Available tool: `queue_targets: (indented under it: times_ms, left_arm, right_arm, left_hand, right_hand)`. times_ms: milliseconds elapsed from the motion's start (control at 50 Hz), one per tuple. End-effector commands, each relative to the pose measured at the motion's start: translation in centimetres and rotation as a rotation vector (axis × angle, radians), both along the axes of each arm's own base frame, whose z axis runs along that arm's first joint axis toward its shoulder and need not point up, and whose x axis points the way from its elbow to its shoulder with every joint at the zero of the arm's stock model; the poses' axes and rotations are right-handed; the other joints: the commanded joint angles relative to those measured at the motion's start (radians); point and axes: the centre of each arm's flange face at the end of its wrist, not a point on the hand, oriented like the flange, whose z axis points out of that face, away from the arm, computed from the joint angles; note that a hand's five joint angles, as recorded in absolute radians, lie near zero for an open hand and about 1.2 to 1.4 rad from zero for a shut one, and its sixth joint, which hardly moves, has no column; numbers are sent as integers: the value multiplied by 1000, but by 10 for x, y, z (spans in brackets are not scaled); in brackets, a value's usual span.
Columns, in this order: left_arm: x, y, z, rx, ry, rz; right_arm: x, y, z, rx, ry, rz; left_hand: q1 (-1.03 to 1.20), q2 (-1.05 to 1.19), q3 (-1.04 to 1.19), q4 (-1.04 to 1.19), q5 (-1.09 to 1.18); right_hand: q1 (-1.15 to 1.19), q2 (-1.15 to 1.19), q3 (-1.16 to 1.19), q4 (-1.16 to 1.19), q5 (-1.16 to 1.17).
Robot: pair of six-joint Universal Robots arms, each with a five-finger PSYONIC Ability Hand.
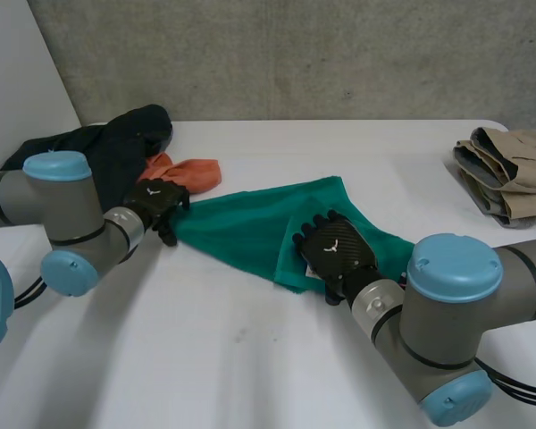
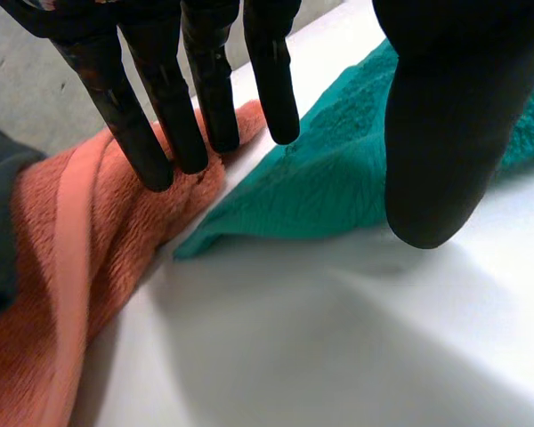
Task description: Fold the laundry.
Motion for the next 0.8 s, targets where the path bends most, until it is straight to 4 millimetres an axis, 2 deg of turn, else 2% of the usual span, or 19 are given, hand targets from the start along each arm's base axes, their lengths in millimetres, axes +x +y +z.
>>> queue_targets:
  times_ms: [20,60,160,240,260,280,360,400,480,500,540,560,600,620,660,680,700,740,800]
  left_arm:
    - [-5,-7,2,-72,28,-29]
    - [-6,-8,0,-79,30,-29]
    - [-10,-11,-8,-79,30,-35]
    - [-11,-10,-14,-70,25,-39]
    - [-12,-10,-15,-68,24,-41]
    - [-12,-9,-15,-67,24,-42]
    - [-17,-5,-13,-69,20,-38]
    - [-21,-1,-9,-75,20,-43]
    - [-25,6,38,-149,34,-22]
    - [-22,13,56,-167,42,-9]
    - [-19,22,76,-187,49,-4]
    - [-17,31,95,-212,60,-3]
    - [-13,41,114,-240,71,-2]
    - [-10,52,131,-267,79,-2]
    - [-6,63,147,-293,88,-5]
    - [-3,75,160,-319,98,-10]
    - [-2,80,167,-333,102,-10]
    - [4,93,186,-375,117,-5]
    - [12,108,203,-416,128,6]
  right_arm:
    - [0,-5,-6,-2,6,-22]
    - [0,-6,-5,-9,2,-28]
    - [0,-9,-5,-24,-1,-33]
    - [0,-12,-7,-28,-3,-37]
    - [0,-12,-7,-31,-2,-37]
    - [0,-13,-6,-34,-3,-36]
    - [1,-15,-2,-43,-11,-40]
    - [1,-16,0,-50,-14,-43]
    - [0,-22,10,-61,-30,-58]
    - [-2,-24,12,-63,-30,-66]
    - [-14,-38,28,-90,-49,-111]
    - [-19,-44,39,-111,-62,-131]
    - [-31,-52,66,-164,-80,-168]
    - [-36,-55,74,-179,-84,-180]
    - [-46,-65,98,-225,-108,-212]
    - [-49,-69,103,-233,-116,-223]
    - [-58,-81,113,-251,-130,-257]
    - [-67,-92,120,-263,-136,-293]
    - [-86,-111,135,-279,-163,-356]
  left_hand:
    - [137,145,145,140,142]
    - [189,198,198,193,194]
    - [327,336,336,331,332]
    - [535,544,544,539,540]
    - [705,713,713,708,710]
    - [825,834,833,828,830]
    - [826,835,835,830,831]
    - [826,835,835,830,831]
    - [826,835,835,830,831]
    - [826,835,835,830,831]
    - [826,835,835,830,831]
    - [826,835,835,830,831]
    - [826,835,835,830,831]
    - [826,835,835,830,831]
    - [826,835,835,830,831]
    - [826,835,835,830,831]
    - [826,835,835,830,831]
    - [826,835,835,830,831]
    - [826,835,835,830,831]
  right_hand:
    - [233,249,234,236,229]
    - [312,329,313,316,308]
    - [321,338,322,325,317]
    - [342,358,343,345,337]
    - [394,410,395,398,390]
    - [589,606,591,593,585]
    - [959,976,960,963,955]
    - [960,977,961,964,956]
    - [960,977,961,964,956]
    - [960,977,961,964,956]
    - [960,977,961,964,956]
    - [960,977,961,964,956]
    - [960,977,961,964,956]
    - [960,977,961,964,956]
    - [960,977,961,964,956]
    - [960,977,961,964,956]
    - [960,977,961,964,956]
    - [960,977,961,964,956]
    - [960,977,961,964,956]
